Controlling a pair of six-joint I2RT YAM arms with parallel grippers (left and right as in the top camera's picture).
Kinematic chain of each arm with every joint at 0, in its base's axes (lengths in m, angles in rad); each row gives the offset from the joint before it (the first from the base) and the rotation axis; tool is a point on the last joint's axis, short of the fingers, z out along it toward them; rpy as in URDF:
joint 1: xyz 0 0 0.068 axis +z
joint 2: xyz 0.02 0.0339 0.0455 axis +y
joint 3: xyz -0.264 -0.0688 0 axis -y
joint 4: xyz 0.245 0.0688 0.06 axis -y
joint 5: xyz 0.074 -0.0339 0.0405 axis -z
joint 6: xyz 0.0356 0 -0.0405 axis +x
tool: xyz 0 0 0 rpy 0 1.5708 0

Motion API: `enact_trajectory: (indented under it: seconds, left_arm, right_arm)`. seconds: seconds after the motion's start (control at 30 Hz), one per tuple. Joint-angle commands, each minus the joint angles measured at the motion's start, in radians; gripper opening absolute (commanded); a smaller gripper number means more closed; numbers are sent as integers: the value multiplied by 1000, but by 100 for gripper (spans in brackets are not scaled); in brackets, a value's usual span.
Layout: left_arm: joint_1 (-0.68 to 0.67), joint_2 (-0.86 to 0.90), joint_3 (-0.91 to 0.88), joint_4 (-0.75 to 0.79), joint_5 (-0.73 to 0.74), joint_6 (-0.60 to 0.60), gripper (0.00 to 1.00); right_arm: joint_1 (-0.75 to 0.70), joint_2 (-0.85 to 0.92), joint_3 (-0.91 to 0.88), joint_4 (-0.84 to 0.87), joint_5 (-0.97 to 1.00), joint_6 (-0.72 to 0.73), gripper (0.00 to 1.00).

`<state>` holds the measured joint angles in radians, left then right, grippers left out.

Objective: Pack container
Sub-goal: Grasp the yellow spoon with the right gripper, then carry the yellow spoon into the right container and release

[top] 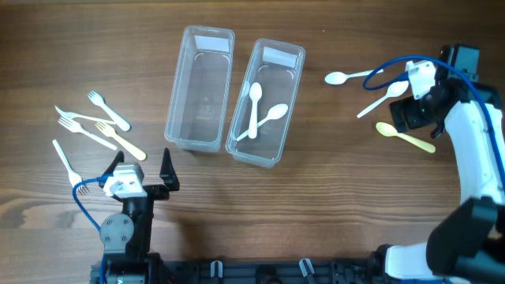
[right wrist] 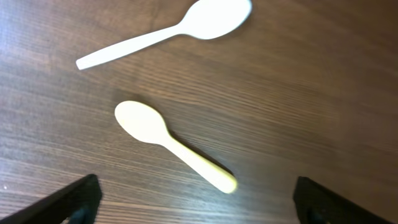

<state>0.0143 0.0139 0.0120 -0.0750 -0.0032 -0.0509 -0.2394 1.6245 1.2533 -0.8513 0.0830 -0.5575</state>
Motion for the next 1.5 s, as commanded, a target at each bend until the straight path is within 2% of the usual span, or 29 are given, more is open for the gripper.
enact_trajectory:
  seconds: [0.0,0.37,0.5,0.6,0.63,0.7,0.93,1.03,1.1,1.23,1.33,1.47]
  left_arm:
    - [6,-7,-6,3,-10,-10,100]
    - [6,-7,-6,3,-10,-10,100]
    - [6,-7,-6,3,-10,-10,100]
    - [6,-7,-6,3,-10,-10,100]
    - [6,-7,-6,3,-10,-10,100]
    - [6,-7,-6,3,-10,-10,100]
    - [6,-7,-6,3,-10,-10,100]
    - [6,-7,-6,3,-10,-10,100]
    - [6,-7,-6,3,-10,-10,100]
    - [6,-7,-6,3,-10,-10,100]
    - [6,-7,-6,3,-10,-10,100]
    - [6,-7,-6,3,-10,-10,100]
  right_arm:
    - [-28,99,1,-5,-134,-132,89]
    - [-43,338,1,44,-99,-131,80]
    - [-44,381,1,67,-99,-131,74]
    - [-45,397,1,85,-100,-121,55]
    - [-45,397,1,89,-100,-120,45]
    - [-44,397,1,88,-100,-116,4]
    - [-40,393,5,56,-112,63,5]
    - [-33,385,51,-31,-128,163,4]
    - [-33,362,90,-80,-211,223,4]
    - [-33,232,92,-99,-306,403,4]
    - [-21,93,92,-131,-462,473,4]
    - [71,-61,91,-119,-610,570,4]
